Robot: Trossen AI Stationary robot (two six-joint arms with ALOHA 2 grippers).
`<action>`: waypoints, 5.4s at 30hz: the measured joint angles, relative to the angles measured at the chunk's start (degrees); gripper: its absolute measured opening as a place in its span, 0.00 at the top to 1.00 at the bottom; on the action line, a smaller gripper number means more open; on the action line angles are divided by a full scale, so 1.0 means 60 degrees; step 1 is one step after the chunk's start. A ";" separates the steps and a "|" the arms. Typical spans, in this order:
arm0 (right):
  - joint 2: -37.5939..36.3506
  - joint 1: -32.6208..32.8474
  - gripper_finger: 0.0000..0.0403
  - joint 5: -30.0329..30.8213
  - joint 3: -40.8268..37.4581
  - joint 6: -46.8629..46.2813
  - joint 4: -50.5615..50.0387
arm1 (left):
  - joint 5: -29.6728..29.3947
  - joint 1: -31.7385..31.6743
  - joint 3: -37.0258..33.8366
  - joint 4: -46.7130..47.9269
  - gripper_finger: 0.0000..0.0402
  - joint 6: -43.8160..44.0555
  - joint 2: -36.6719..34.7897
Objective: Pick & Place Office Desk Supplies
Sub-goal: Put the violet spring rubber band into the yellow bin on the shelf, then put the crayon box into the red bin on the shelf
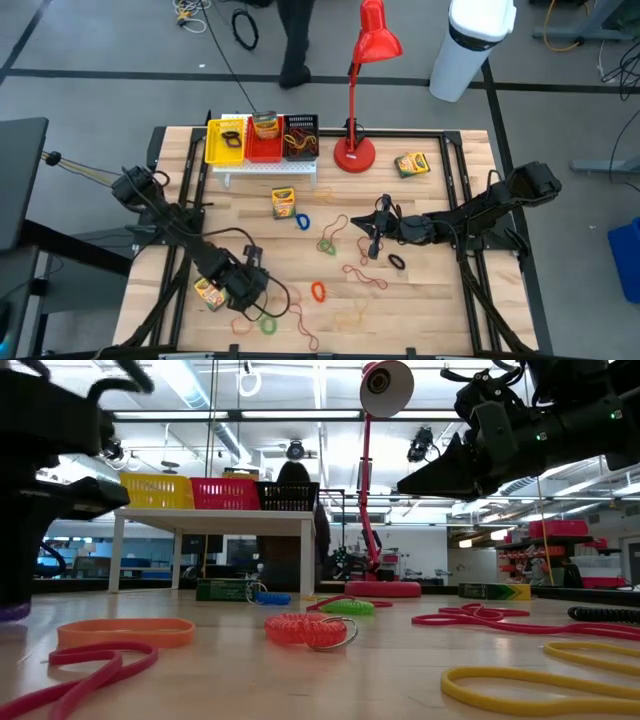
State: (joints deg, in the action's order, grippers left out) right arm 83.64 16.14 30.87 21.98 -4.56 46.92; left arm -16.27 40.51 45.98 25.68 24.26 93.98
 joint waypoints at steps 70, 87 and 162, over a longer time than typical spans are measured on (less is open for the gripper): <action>0.0004 -0.0004 0.92 -0.0004 0.0000 -0.0018 -0.0350 | 0.0250 -1.1434 0.1310 0.4519 0.72 -0.3727 -0.8352; 0.0004 -0.0006 0.92 -0.0002 0.0000 -0.0178 -0.0339 | -0.0105 -0.4786 -0.2897 -0.2041 0.72 -0.1653 -0.7333; 0.0885 -0.0007 0.92 -0.0831 0.0729 -0.0696 -0.0579 | -0.1784 -0.3018 0.0087 -0.1405 0.29 0.3584 -0.0849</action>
State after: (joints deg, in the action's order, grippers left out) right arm 88.95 16.10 25.89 26.35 -8.73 43.44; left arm -26.97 22.40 46.50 17.25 45.77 88.88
